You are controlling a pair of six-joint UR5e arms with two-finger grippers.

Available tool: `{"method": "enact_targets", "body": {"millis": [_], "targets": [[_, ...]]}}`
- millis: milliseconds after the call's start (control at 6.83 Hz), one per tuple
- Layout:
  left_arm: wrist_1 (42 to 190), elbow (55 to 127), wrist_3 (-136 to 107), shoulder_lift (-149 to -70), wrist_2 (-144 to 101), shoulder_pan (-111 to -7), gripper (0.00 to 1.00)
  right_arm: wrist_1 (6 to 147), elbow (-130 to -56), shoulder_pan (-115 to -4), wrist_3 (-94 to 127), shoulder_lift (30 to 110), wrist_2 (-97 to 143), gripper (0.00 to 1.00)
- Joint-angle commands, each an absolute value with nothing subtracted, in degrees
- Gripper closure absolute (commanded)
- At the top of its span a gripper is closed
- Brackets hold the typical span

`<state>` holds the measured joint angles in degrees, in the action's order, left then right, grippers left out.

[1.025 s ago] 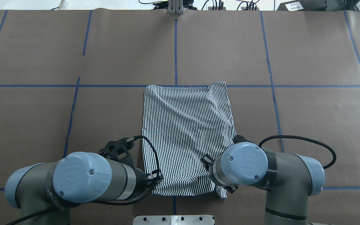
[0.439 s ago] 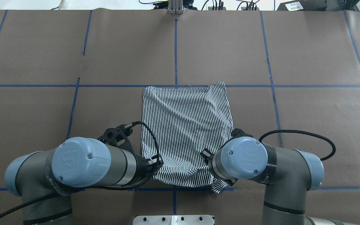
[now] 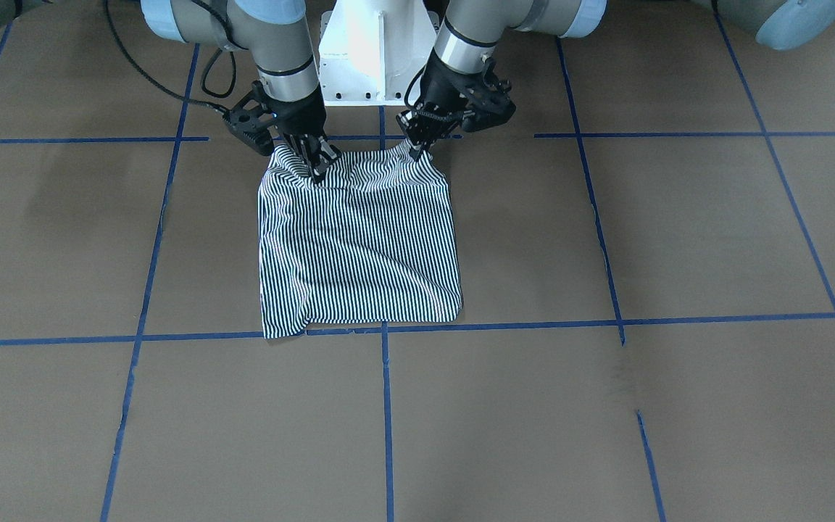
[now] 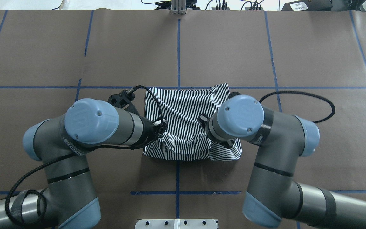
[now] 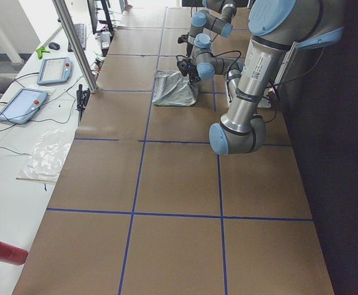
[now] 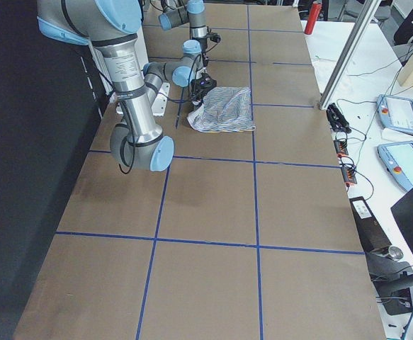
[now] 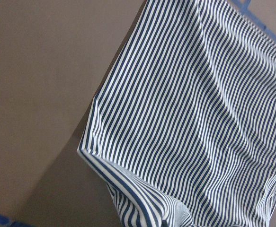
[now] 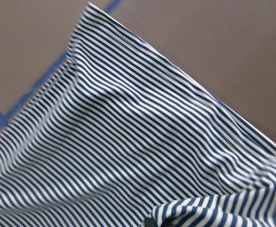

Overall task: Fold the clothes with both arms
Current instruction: 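Fold the held near edge over the shirt away from the robot with both grippers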

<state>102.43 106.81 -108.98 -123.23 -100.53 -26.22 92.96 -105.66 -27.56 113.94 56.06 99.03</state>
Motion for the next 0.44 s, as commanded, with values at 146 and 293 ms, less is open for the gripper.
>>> {"method": "enact_targets", "body": {"millis": [146,293], "targets": [[116.31,86.29,-105.41,-127.96,-100.98,-40.48,0.04,74.78,-70.93,-38.92,102.07,41.94,99.32,0.01],[120.28,82.83,-100.51,-128.4,-100.81,-40.95,0.0,73.92,-69.8,-41.11,95.78,41.92,99.66,0.0]]}}
